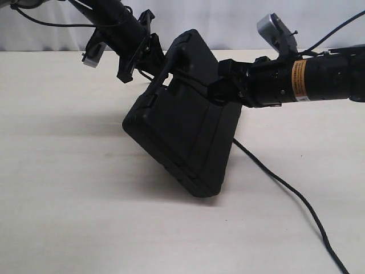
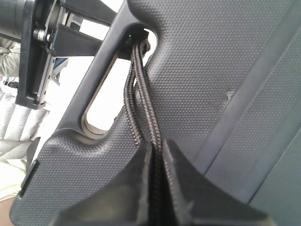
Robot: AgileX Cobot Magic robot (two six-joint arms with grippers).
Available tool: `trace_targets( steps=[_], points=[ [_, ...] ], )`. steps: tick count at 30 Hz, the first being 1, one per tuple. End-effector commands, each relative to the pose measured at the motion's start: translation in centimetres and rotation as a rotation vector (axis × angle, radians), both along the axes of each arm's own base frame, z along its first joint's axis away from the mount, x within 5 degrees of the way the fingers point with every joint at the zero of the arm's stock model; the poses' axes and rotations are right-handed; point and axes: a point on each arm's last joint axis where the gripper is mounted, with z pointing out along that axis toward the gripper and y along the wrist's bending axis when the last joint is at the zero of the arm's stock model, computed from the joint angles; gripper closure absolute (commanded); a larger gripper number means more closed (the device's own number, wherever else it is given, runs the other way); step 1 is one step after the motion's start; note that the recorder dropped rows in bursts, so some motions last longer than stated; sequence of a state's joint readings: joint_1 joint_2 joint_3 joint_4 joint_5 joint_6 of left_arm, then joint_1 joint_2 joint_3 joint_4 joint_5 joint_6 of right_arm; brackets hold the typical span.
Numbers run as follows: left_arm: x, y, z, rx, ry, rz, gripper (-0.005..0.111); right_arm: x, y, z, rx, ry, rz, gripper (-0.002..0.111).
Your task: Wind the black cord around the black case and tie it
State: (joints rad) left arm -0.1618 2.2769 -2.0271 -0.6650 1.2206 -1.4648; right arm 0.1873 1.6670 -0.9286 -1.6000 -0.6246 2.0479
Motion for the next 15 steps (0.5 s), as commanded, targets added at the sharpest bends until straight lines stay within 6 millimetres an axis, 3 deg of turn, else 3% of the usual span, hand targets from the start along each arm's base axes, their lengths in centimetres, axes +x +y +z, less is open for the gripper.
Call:
trace_targets(
  steps=[1, 4, 6, 15],
  points=[
    [-0.18, -0.46, 0.94, -0.068, 0.017, 0.030, 0.062, 0.06, 0.07, 0.17, 0.002, -0.013, 0.008, 0.104],
    [-0.19, -0.62, 1.08, -0.091, 0.018, 0.030, 0.033, 0.09, 0.04, 0.16, -0.004, -0.018, 0.008, 0.104],
    [-0.19, -0.75, 1.21, -0.112, 0.022, 0.033, 0.024, 0.09, 0.04, 0.16, -0.004, -0.018, 0.008, 0.104],
    [0.36, -0.56, 1.14, -0.092, -0.029, 0.069, 0.023, 0.13, 0.05, 0.23, -0.004, -0.021, 0.008, 0.104]
  ],
)
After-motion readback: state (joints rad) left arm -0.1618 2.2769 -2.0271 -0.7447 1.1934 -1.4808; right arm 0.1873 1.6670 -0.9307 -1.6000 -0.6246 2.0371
